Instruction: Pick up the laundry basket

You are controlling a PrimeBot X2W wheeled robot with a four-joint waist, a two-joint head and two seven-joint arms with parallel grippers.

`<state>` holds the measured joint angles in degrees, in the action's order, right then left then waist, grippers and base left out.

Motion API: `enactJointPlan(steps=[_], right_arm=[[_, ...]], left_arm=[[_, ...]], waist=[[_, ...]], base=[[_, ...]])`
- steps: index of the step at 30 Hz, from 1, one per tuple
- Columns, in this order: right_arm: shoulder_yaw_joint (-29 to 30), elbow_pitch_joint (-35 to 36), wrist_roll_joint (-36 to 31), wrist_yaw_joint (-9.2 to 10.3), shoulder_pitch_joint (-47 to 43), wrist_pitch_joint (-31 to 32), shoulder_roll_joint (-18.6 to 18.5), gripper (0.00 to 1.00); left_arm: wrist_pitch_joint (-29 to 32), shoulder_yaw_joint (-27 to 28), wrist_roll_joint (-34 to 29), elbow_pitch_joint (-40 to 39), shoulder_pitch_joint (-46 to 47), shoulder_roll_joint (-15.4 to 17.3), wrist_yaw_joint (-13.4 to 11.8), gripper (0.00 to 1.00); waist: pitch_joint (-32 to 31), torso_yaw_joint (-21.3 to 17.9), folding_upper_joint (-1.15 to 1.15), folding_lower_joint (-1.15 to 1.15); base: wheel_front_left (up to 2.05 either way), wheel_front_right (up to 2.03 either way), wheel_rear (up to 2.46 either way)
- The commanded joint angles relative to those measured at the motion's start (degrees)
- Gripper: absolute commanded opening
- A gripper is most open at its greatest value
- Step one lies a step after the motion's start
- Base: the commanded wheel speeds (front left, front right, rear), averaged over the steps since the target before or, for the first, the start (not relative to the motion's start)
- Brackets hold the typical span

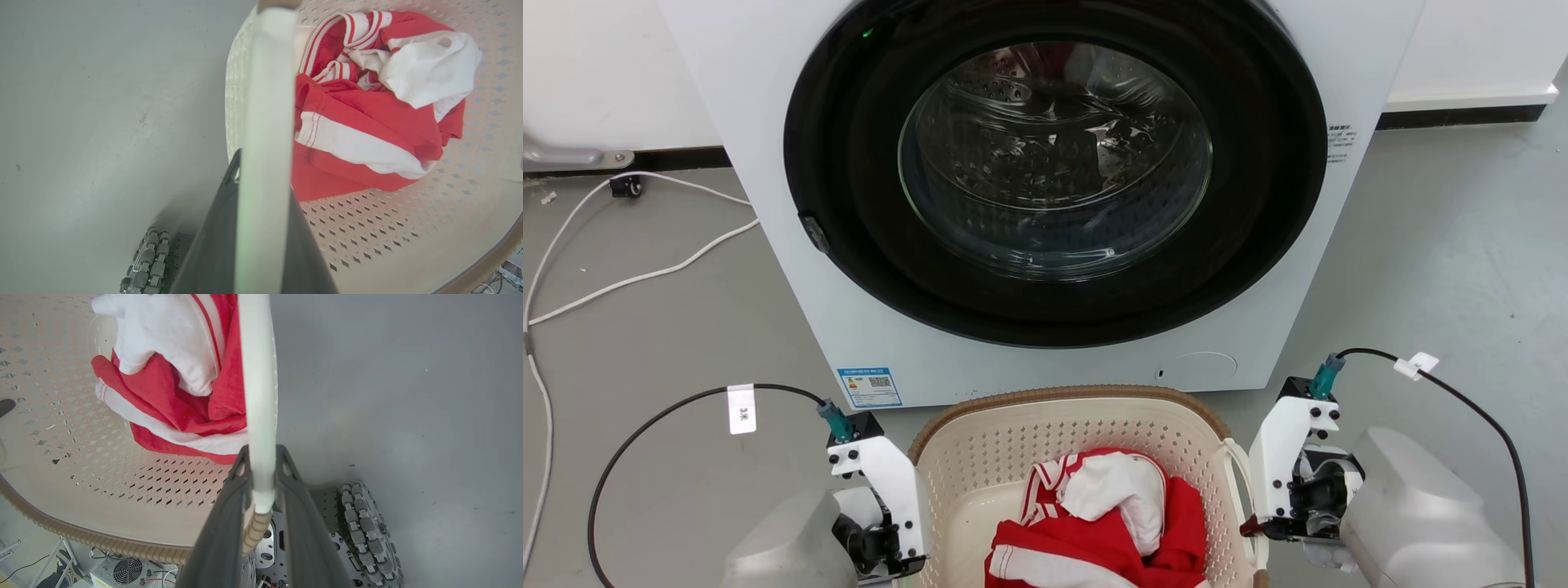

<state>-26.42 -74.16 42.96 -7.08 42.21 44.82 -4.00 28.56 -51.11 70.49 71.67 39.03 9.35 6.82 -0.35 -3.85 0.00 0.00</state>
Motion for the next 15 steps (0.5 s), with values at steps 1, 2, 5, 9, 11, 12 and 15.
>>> enactJointPlan(steps=[1, 2, 5, 9, 11, 12, 15], right_arm=[[0.0, 0.6, 1.0, -0.76, -0.3, -0.2, 2.1, 0.0], [-0.2, 0.6, 1.1, -0.76, -0.3, -0.3, 2.1, 0.0], [-0.5, 0.6, 1.5, -0.76, -0.4, -0.4, 2.1, 0.0], [-0.7, 0.6, 1.8, -0.76, -0.5, -0.4, 2.1, 0.0], [-0.8, 0.6, 2.2, -0.76, -0.6, -0.4, 2.1, 0.0], [-0.8, 0.6, 2.2, -0.76, -0.6, -0.5, 2.1, 0.0], [-0.9, 0.6, 2.4, -0.76, -0.6, -0.5, 2.1, 0.0]], left_arm=[[-0.3, 0.2, 1.1, -1.3, -0.2, -2.1, 1.2, 0.0], [-0.3, 0.1, 1.1, -1.3, -0.2, -2.1, 1.2, 0.0], [-0.4, 0.0, 1.4, -1.3, -0.2, -2.0, 1.2, 0.0], [-0.5, -0.1, 1.5, -1.4, -0.2, -2.0, 1.2, 0.0], [-0.7, -0.3, 1.5, -1.4, -0.1, -2.0, 1.2, 0.0], [-0.7, -0.4, 1.5, -1.4, 0.0, -2.0, 1.2, 0.0], [-1.0, -0.5, 1.6, -1.7, 0.1, -1.9, 1.2, 0.0]], waist=[[0.0, 0.0, 0.0, 0.0], [0.0, -0.1, 0.0, 0.0], [0.0, -0.1, 0.0, 0.0], [0.0, -0.1, 0.0, 0.0], [0.0, -0.1, 0.0, 0.0], [0.0, -0.1, 0.0, 0.0], [0.0, -0.1, 0.0, 0.0]], base=[[0.0, 0.0, 0.0], [0.0, 0.0, 0.0], [0.0, 0.0, 0.0], [0.0, 0.0, 0.0], [0.0, 0.0, 0.0], [0.0, 0.0, 0.0], [0.0, 0.0, 0.0]])
